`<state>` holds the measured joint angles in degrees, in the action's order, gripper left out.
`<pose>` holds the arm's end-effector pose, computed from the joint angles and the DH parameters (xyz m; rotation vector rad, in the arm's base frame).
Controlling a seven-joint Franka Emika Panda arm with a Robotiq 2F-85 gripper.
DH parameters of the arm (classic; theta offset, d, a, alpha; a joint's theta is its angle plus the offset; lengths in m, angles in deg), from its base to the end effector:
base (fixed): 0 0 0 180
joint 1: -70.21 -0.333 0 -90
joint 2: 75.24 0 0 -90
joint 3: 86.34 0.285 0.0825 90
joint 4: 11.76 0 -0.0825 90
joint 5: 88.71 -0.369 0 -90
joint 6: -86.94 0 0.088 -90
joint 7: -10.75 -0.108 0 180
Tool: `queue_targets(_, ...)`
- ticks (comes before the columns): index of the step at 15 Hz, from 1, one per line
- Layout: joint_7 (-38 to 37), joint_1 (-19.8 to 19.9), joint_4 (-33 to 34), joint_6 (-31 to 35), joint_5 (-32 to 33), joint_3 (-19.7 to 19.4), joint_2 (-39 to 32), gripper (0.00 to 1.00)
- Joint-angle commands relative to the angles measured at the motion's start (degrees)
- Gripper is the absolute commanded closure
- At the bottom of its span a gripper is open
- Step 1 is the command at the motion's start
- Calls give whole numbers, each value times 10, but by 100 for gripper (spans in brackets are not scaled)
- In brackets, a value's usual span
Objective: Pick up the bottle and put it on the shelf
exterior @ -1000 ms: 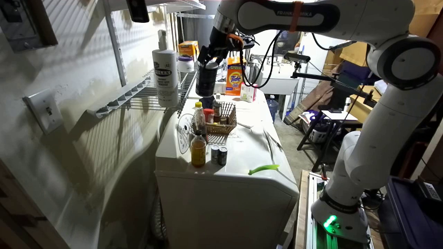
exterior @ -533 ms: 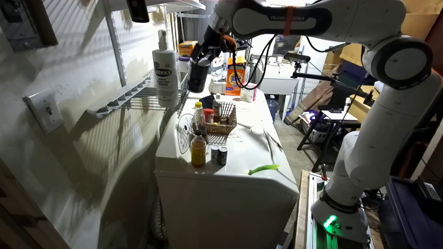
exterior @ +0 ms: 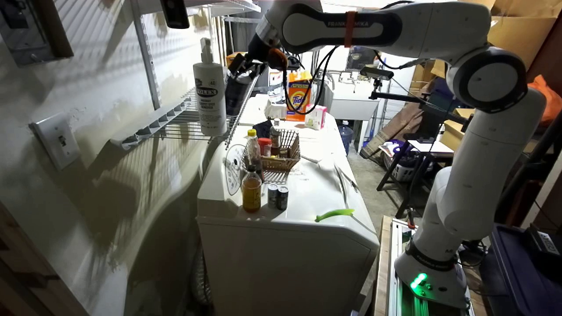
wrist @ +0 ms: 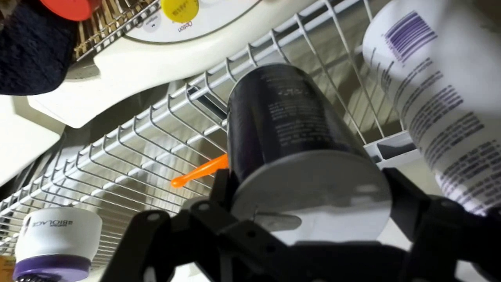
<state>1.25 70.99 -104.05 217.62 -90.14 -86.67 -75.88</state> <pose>0.5940 -0.0109 0.6491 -2.8939 0.2830 -0.9888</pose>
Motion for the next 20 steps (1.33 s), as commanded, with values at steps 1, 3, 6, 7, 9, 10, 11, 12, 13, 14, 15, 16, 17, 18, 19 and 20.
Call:
queue_targets(1, 38, 6, 32, 23, -50, -7, -24, 30)
queue_targets(3, 50, 9, 36, 26, -69, -10, -30, 30)
queue_targets(6, 66, 15, 42, 21, -98, -12, -39, 30)
queue_targets(7, 71, 17, 46, 18, -103, -12, -42, 30)
queue_targets(9, 75, 19, 49, 17, -109, -12, -48, 30)
queue_targets(10, 75, 20, 53, 16, -109, -13, -52, 30)
queue_targets(11, 76, 20, 55, 14, -111, -12, -56, 30)
queue_targets(12, 76, 21, 58, 13, -109, -12, -60, 30)
queue_targets(13, 76, 21, 61, 13, -109, -11, -64, 30)
queue_targets(14, 77, 21, 64, 12, -110, -11, -67, 30)
queue_targets(15, 78, 21, 68, 13, -111, -10, -70, 30)
queue_targets(16, 77, 21, 71, 10, -110, -10, -73, 30)
queue_targets(17, 77, 20, 73, 11, -110, -9, -75, 7)
queue_targets(18, 77, 20, 75, 11, -110, -9, -77, 1)
queue_targets(19, 77, 20, 76, 13, -109, -9, -78, 0)
queue_targets(20, 78, 20, 80, 14, -112, -7, -81, 0)
